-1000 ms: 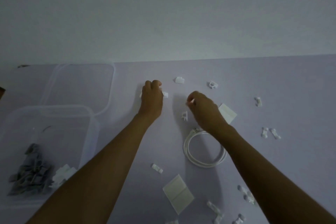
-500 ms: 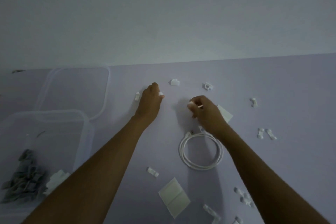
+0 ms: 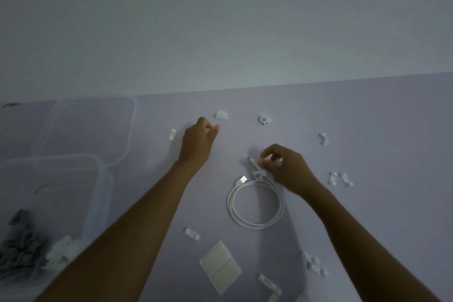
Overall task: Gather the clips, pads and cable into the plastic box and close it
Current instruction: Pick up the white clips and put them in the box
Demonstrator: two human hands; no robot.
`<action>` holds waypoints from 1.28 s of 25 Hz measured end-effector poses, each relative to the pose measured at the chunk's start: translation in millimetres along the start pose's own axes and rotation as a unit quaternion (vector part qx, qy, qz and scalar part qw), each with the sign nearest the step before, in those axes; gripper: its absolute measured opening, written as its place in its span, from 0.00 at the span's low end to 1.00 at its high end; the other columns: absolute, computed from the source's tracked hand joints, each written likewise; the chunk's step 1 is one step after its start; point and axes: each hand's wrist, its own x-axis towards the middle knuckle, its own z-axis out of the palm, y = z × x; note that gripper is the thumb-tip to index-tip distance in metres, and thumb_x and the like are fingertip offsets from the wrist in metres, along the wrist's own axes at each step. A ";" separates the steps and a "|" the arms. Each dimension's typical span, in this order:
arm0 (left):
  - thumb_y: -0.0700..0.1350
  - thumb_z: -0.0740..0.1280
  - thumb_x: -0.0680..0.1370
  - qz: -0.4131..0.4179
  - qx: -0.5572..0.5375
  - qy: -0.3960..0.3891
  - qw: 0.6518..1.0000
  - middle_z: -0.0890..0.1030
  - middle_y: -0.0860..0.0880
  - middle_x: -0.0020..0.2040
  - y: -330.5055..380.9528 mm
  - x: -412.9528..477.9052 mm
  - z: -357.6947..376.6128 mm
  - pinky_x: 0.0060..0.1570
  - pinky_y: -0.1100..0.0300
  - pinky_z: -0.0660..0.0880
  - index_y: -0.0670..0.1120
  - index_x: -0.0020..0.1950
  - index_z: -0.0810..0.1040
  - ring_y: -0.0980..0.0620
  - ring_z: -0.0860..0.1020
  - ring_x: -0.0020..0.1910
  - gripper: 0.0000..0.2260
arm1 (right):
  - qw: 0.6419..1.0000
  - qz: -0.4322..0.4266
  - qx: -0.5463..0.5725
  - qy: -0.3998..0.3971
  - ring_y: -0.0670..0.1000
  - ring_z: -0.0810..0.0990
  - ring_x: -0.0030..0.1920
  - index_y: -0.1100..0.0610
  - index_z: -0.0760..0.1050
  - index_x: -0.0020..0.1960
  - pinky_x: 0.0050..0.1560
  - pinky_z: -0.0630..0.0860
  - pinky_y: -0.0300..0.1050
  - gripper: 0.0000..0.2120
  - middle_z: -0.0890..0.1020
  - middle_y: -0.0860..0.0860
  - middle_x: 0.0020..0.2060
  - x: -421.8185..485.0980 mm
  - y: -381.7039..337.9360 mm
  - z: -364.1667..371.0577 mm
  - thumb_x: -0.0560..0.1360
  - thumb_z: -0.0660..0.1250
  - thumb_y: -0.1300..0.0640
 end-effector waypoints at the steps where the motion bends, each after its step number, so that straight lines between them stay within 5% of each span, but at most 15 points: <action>1: 0.50 0.63 0.78 -0.008 -0.007 0.001 1.000 0.81 0.40 0.43 0.7 0.6 0.0 0.41 0.54 0.74 0.40 0.48 0.74 0.41 0.80 0.43 0.12 | 0.992 -0.047 -0.113 -0.020 0.47 0.74 0.37 0.56 0.76 0.50 0.38 0.69 0.38 0.10 0.74 0.48 0.40 -0.5 0.2 3.1 0.74 0.69 0.51; 5: 0.43 0.63 0.78 -0.005 0.017 0.006 1.000 0.81 0.39 0.45 12.3 11.8 0.2 0.46 0.48 0.77 0.40 0.48 0.74 0.40 0.79 0.46 0.06 | 0.964 -0.088 -0.229 -0.104 0.54 0.74 0.48 0.56 0.72 0.57 0.45 0.67 0.42 0.14 0.72 0.52 0.51 0.3 2.2 11.0 0.75 0.67 0.51; 11: 0.42 0.62 0.79 0.082 0.101 0.004 0.991 0.76 0.38 0.55 24.5 44.2 3.0 0.52 0.50 0.74 0.39 0.56 0.76 0.39 0.77 0.52 0.10 | 0.930 -0.133 -0.322 -0.118 0.59 0.76 0.45 0.62 0.70 0.55 0.47 0.75 0.52 0.12 0.69 0.55 0.53 11.5 8.4 17.9 0.78 0.61 0.53; 14: 0.43 0.62 0.79 0.105 0.144 -0.021 0.984 0.74 0.38 0.58 33.0 55.2 10.5 0.54 0.48 0.74 0.37 0.57 0.75 0.38 0.76 0.53 0.12 | 0.875 -0.230 -0.407 -0.123 0.57 0.75 0.44 0.61 0.72 0.51 0.37 0.74 0.49 0.08 0.72 0.57 0.52 18.6 15.5 22.3 0.79 0.59 0.57; 17: 0.43 0.64 0.78 0.100 0.168 -0.036 0.980 0.73 0.39 0.58 35.0 61.5 20.1 0.54 0.45 0.74 0.37 0.58 0.74 0.37 0.76 0.53 0.12 | 0.839 -0.333 -0.422 -0.085 0.57 0.76 0.39 0.61 0.75 0.38 0.28 0.68 0.43 0.07 0.76 0.57 0.38 23.8 20.0 15.4 0.73 0.69 0.59; 18: 0.44 0.64 0.78 0.094 0.173 -0.044 0.980 0.73 0.38 0.58 33.8 63.1 23.3 0.54 0.45 0.74 0.37 0.57 0.74 0.38 0.76 0.53 0.13 | 0.893 -0.305 -0.328 -0.048 0.54 0.74 0.36 0.61 0.75 0.37 0.30 0.67 0.41 0.08 0.75 0.55 0.35 23.3 17.4 9.7 0.73 0.69 0.59; 20: 0.43 0.66 0.77 0.087 0.169 -0.056 0.980 0.73 0.38 0.56 30.0 63.9 28.3 0.53 0.46 0.74 0.36 0.54 0.75 0.38 0.75 0.52 0.11 | 0.996 -0.087 0.013 -0.035 0.51 0.73 0.32 0.63 0.75 0.41 0.34 0.69 0.41 0.10 0.76 0.55 0.34 22.6 7.9 -3.7 0.77 0.64 0.57; 22: 0.41 0.65 0.76 0.080 0.150 -0.055 0.984 0.73 0.37 0.54 27.1 62.3 32.3 0.50 0.49 0.72 0.36 0.51 0.75 0.38 0.75 0.50 0.09 | 0.923 0.080 0.372 -0.067 0.49 0.73 0.29 0.63 0.76 0.45 0.30 0.70 0.42 0.09 0.78 0.57 0.36 27.4 5.7 -14.1 0.79 0.61 0.58; 24: 0.39 0.65 0.76 0.074 0.133 -0.052 0.987 0.73 0.37 0.53 27.6 60.6 34.9 0.47 0.53 0.70 0.36 0.51 0.74 0.39 0.75 0.50 0.07 | 0.825 0.134 0.545 -0.065 0.48 0.74 0.29 0.62 0.76 0.48 0.27 0.72 0.37 0.07 0.80 0.57 0.39 35.2 5.5 -23.6 0.78 0.61 0.60; 29: 0.39 0.65 0.76 0.039 0.087 -0.058 0.994 0.73 0.38 0.53 28.8 59.6 31.9 0.44 0.59 0.66 0.37 0.51 0.73 0.41 0.75 0.50 0.07 | 0.693 0.138 0.705 -0.062 0.50 0.77 0.31 0.60 0.76 0.48 0.31 0.78 0.39 0.07 0.81 0.57 0.37 61.3 -0.9 -35.2 0.77 0.63 0.57; 31: 0.43 0.66 0.76 0.016 0.052 -0.038 0.998 0.76 0.38 0.51 31.8 57.0 28.7 0.43 0.58 0.67 0.38 0.51 0.74 0.42 0.76 0.49 0.09 | 0.686 0.168 0.708 -0.004 0.49 0.75 0.27 0.60 0.74 0.44 0.28 0.75 0.37 0.08 0.77 0.55 0.31 73.6 -1.4 -36.6 0.78 0.63 0.55; 32: 0.45 0.67 0.76 0.010 0.033 -0.024 0.999 0.78 0.39 0.50 33.2 54.7 26.6 0.43 0.59 0.67 0.39 0.51 0.74 0.43 0.76 0.48 0.10 | 0.713 0.191 0.674 0.025 0.48 0.73 0.25 0.59 0.74 0.42 0.25 0.72 0.36 0.09 0.75 0.54 0.29 79.9 -3.1 -36.6 0.77 0.64 0.55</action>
